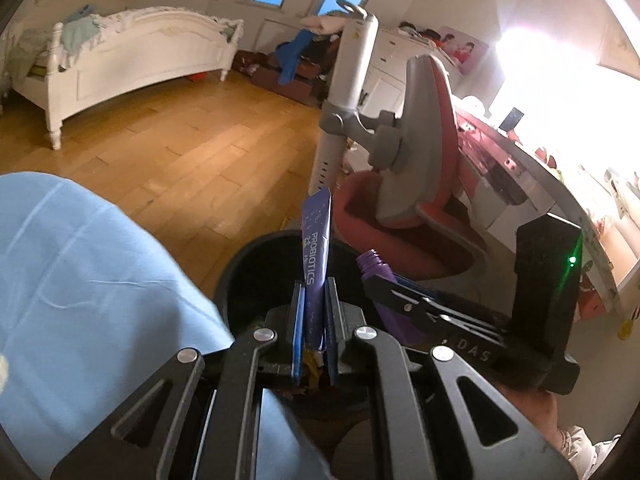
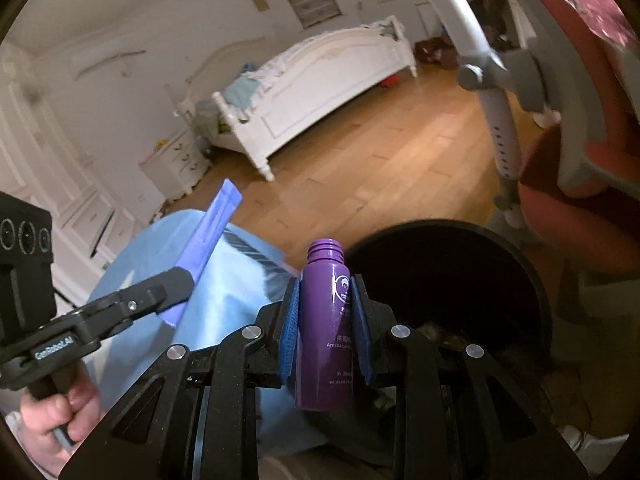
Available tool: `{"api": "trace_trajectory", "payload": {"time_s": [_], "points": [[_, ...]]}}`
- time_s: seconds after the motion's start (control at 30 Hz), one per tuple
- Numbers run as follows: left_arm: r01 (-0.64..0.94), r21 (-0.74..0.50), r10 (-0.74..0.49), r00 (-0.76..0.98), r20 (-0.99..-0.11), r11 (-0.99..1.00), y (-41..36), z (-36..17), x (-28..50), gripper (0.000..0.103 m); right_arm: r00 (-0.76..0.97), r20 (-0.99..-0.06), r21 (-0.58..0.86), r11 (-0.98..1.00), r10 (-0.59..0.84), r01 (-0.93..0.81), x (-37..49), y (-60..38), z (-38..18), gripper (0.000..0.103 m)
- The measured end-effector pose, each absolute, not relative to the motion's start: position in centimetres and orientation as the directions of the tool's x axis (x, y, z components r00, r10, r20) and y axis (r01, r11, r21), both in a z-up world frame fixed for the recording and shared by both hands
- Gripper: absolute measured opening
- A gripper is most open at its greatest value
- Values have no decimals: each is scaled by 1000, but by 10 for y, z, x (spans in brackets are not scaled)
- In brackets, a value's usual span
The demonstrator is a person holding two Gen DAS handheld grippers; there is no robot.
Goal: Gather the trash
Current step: 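Carry the probiotics stick and purple bottle over the bin and open both tools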
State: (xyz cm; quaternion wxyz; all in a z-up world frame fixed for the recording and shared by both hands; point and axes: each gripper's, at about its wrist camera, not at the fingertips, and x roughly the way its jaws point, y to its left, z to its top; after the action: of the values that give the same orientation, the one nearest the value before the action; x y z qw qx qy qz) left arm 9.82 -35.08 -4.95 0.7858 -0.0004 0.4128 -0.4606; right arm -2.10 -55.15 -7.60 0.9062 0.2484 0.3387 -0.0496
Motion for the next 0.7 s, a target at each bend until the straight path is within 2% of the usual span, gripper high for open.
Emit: {"api": "trace_trajectory", "payload": {"time_s": [0.27, 0.4, 0.43, 0.5, 0.53, 0.57, 0.6, 0.7], "points": [[734, -388, -715, 188, -673, 558, -375, -63, 97, 10, 743, -666, 424, 852, 64, 306, -28, -569, -94, 26], [745, -376, -713, 187, -675, 551, -385, -64, 97, 15, 726, -686, 418, 846, 56, 330, -30, -577, -101, 27], [748, -370, -712, 189, -676, 550, -387, -64, 96, 21, 723, -689, 420, 843, 55, 336, -31, -576, -100, 27], [754, -365, -717, 195, -669, 546, -387, -62, 94, 42, 716, -697, 413, 841, 45, 350, -33, -580, -101, 30], [755, -359, -720, 207, -663, 548, -386, -61, 92, 60, 712, -701, 403, 843, 33, 357, -34, -581, -102, 34], [757, -350, -722, 223, -655, 552, -385, -59, 90, 73, 712, -702, 396, 842, 21, 366, -35, -581, -101, 46], [761, -337, -725, 242, -645, 554, -383, -56, 87, 76, 716, -698, 393, 839, 5, 378, -38, -582, -100, 58], [768, -330, -731, 250, -634, 549, -378, -52, 83, 78, 723, -691, 394, 838, -1, 377, -42, -581, -98, 64]]}}
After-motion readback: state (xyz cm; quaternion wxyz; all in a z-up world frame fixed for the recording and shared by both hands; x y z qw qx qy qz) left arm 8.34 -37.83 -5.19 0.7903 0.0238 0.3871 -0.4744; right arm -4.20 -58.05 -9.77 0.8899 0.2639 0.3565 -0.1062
